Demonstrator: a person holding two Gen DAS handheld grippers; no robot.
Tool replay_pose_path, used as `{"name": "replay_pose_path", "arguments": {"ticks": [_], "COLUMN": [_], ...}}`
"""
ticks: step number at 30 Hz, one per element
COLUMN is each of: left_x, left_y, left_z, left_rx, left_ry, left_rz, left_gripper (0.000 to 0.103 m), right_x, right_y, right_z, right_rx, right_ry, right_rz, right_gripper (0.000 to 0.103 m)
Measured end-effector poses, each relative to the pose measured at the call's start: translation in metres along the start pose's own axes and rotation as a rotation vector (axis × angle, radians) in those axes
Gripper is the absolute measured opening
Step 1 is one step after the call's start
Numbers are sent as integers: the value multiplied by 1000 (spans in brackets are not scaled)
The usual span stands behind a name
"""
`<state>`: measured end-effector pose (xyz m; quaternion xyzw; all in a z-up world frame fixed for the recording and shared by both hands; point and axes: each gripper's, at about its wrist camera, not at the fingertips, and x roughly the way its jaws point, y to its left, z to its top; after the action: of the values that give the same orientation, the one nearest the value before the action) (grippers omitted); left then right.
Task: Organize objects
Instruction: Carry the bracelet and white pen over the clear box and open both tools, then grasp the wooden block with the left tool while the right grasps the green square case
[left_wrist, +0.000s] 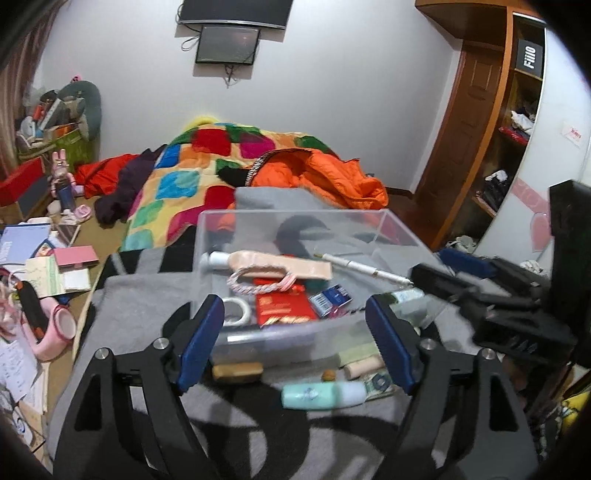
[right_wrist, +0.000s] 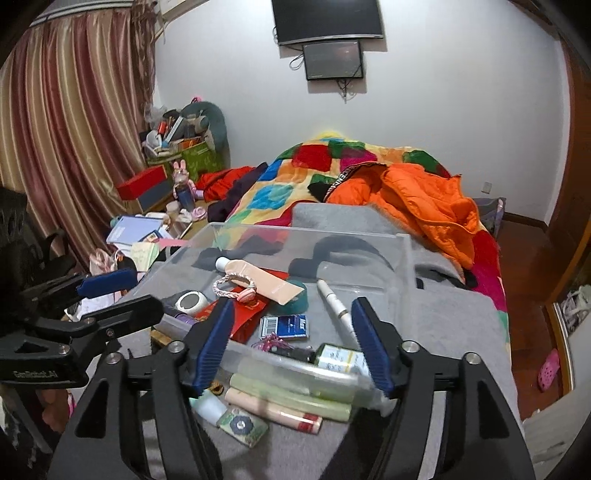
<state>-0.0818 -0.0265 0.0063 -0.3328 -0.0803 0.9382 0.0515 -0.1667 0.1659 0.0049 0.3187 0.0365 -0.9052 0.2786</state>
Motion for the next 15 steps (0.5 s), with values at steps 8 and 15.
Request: {"name": "replay_pose_path", "arguments": {"ticks": [8,15], "left_x": [5,21], "left_y": [12,25], "left_z": [-34,-58], "left_rx": [-20,-51], "left_ry": [69,140], "left_rz": [49,99], "left_gripper": [87,87], "right_x": [-16,-11], "right_y": [-5,-5], "right_z": [-19,-43], "right_rx": [50,65], "right_ry": [13,80], "right_rz": [-13,0], "right_gripper": [68,68]}}
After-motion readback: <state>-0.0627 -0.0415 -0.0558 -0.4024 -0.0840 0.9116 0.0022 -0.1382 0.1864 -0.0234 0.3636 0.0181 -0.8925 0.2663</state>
